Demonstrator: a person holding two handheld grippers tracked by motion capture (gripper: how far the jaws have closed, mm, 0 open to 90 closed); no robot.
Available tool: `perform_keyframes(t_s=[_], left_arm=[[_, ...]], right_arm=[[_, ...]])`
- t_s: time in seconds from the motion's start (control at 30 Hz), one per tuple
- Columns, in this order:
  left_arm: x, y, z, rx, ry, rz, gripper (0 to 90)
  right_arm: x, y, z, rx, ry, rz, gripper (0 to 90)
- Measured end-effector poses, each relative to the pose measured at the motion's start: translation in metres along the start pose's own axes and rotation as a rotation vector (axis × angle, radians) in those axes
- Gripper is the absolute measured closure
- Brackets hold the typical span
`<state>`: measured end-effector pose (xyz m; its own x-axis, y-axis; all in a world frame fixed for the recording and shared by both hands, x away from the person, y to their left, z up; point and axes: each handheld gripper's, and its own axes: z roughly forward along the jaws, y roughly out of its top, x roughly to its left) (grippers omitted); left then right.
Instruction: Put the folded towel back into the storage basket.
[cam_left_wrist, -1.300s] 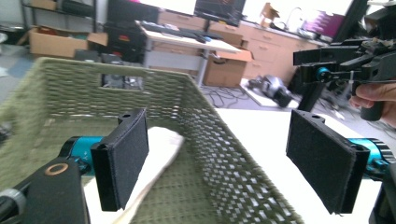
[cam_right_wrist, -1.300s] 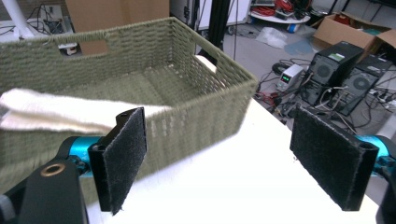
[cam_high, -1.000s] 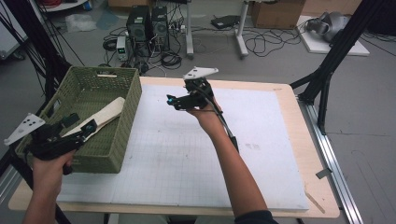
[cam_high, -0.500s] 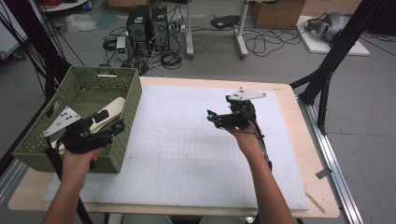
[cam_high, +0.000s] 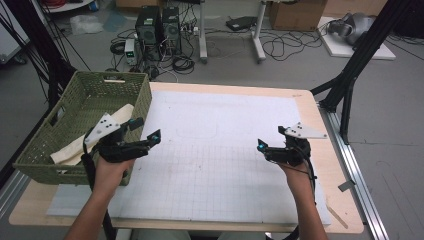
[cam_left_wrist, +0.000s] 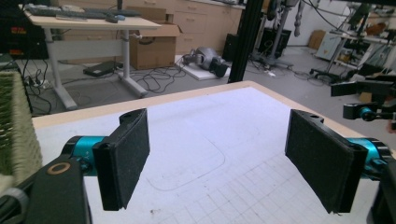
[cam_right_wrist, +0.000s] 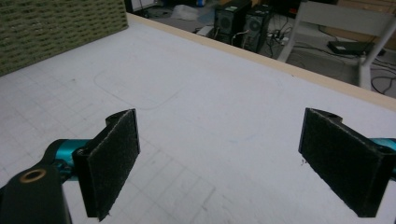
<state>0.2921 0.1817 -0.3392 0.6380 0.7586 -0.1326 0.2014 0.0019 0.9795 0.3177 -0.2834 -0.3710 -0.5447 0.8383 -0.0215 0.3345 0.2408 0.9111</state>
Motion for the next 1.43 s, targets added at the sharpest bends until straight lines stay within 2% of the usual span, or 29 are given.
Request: perform_keyframes(t_s=[0.23,0.37,0.43,0.63,0.77,0.97,1.17,1.43], left_arm=[[-0.020,-0.015,0.016,-0.004,-0.057,0.023,22.4],[-0.029,-0.028,0.025,0.013,-0.085,0.038,22.7],[-0.032,-0.035,0.030,0.032,-0.102,0.051,22.7],[-0.033,-0.054,0.038,0.063,-0.128,0.046,22.8],[-0.031,-0.065,0.039,0.092,-0.128,0.051,23.3],[-0.027,-0.070,0.039,0.107,-0.105,0.052,24.0],[-0.025,-0.070,0.038,0.104,-0.088,0.050,24.1],[-0.024,-0.072,0.040,0.123,-0.080,0.052,24.2]], right_arm=[[-0.001,-0.026,-0.014,0.016,-0.040,-0.003,11.7],[-0.001,-0.030,-0.021,0.011,-0.056,-0.007,11.7],[-0.001,-0.032,-0.025,0.006,-0.061,0.001,11.7],[-0.004,-0.042,-0.029,0.006,-0.077,0.028,11.7],[-0.004,-0.046,-0.028,0.017,-0.085,0.026,11.7],[0.000,-0.048,-0.025,0.015,-0.093,0.024,11.7],[0.002,-0.048,-0.024,0.006,-0.088,0.032,11.7],[-0.001,-0.050,-0.023,0.013,-0.085,0.040,11.6]])
